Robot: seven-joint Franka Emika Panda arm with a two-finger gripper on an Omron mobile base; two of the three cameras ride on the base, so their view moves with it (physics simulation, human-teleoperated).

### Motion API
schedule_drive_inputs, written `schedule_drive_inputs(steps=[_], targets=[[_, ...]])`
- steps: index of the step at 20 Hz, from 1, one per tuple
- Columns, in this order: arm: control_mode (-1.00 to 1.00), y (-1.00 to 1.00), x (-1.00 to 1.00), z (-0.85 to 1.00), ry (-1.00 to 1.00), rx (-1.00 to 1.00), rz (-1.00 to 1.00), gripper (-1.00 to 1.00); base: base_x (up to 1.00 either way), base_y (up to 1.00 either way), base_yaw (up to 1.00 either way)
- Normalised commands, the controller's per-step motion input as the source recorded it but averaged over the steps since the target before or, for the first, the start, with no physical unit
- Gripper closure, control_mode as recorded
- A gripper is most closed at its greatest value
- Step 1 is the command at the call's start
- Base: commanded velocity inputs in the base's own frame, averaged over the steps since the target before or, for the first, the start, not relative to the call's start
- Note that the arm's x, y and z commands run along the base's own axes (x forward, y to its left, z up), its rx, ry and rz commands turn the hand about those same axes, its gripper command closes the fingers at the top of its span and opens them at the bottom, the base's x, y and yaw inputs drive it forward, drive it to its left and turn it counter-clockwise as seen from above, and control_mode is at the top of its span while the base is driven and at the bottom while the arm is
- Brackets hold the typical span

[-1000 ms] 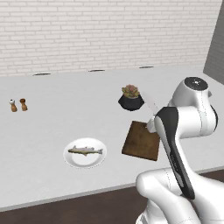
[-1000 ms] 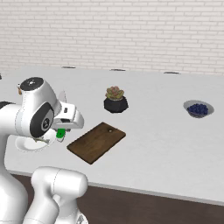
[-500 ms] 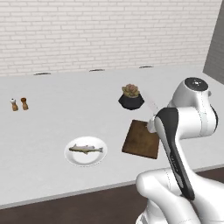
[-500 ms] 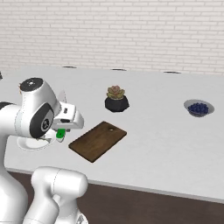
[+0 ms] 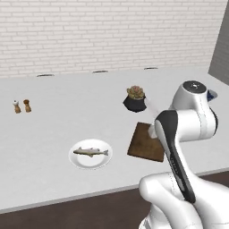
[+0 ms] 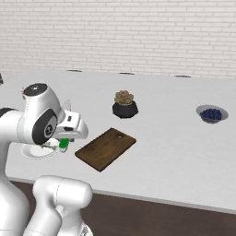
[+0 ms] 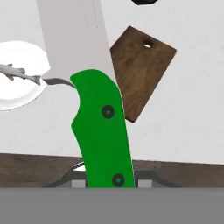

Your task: Pick up the knife from the drawer and place it on the cutting board. Then place the meat from the plate to the cutting board.

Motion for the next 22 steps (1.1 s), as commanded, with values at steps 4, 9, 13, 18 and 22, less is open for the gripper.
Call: schedule_drive_inputs(steps=[4, 9, 13, 18, 22], targets=[[-1.0, -0.12, 0.59, -0.35, 0.28, 0.0, -0.25, 1.0, 0.0, 0.0, 0.0], [-1.0, -0.25, 0.91, -0.4, 0.19, 0.16, -0.24, 1.0, 0.0, 0.0, 0.0], [-1.0, -0.23, 0.63, -0.37, 0.07, 0.0, -0.34, 1.0, 0.0, 0.0, 0.0], [-1.0, -0.1, 0.43, -0.38, 0.01, 0.0, -0.27, 1.0, 0.0, 0.0, 0.0], [-1.0, -0.2, 0.12, -0.5, 0.0, 0.0, -0.18, 1.0, 0.0, 0.0, 0.0]])
